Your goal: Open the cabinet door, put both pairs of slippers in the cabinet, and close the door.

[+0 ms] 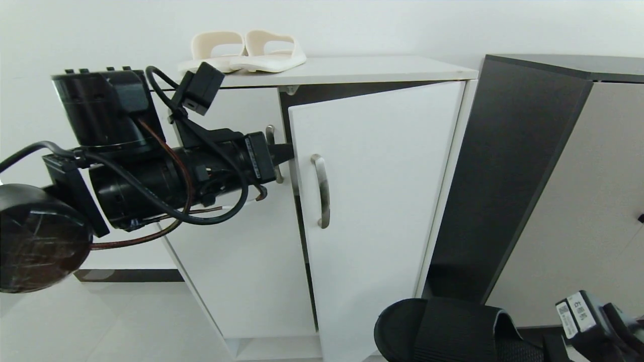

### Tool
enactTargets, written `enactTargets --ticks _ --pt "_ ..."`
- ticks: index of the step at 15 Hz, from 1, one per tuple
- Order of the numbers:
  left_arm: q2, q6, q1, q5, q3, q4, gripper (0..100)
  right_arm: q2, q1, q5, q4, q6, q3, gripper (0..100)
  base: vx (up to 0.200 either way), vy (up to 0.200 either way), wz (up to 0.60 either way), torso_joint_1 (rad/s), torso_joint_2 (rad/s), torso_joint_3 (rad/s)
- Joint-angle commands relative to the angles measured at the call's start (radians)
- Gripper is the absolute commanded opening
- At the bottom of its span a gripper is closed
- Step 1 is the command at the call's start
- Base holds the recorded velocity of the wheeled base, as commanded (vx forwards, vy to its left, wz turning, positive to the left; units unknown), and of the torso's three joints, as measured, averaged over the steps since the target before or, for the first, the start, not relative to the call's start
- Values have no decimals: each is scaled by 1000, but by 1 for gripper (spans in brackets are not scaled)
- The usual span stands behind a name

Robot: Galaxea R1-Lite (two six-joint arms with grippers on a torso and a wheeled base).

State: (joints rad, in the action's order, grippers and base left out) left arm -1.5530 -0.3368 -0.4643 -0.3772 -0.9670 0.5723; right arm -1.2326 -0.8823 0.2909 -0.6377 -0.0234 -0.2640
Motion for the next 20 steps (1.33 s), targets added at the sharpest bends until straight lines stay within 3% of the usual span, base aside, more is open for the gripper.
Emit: enactTargets --ticks 1,4,5,7,9,12,13,15,17,18,20 --pt "-36 1 -14 3 10 1 0 12 -23 2 3 14 34 0 -200 0 0 7 -2 2" --pt "8 4 -79 9 67 6 0 24 -37 59 3 60 66 0 -200 0 0 5 1 1" --pt "45 25 -132 47 106 8 0 30 -37 94 3 66 91 0 -200 0 0 2 -7 2" --pt "77 42 -166 77 134 23 0 27 -37 133 3 89 101 0 -200 0 0 -2 2 0" --pt "77 38 -162 77 136 27 0 22 -37 133 3 89 98 0 -100 0 0 1 1 -1" --pt "82 44 -73 83 162 26 0 -27 -40 103 10 86 75 0 0 0 0 0 0 0" --pt "99 50 -57 84 186 27 0 -44 -47 80 30 76 32 0 0 0 0 0 0 0" --pt "134 51 -30 106 218 27 0 -64 -118 -30 121 -69 -80 0 0 0 0 0 0 0" --pt "180 51 -19 184 235 27 0 -137 -162 -150 158 -204 -193 0 0 0 0 0 0 0" --pt "220 53 -17 251 252 26 0 -205 -165 -248 156 -239 -254 0 0 0 0 0 0 0" --pt "324 90 -14 339 312 18 0 -303 -165 -429 156 -332 -365 0 0 0 0 0 0 0"
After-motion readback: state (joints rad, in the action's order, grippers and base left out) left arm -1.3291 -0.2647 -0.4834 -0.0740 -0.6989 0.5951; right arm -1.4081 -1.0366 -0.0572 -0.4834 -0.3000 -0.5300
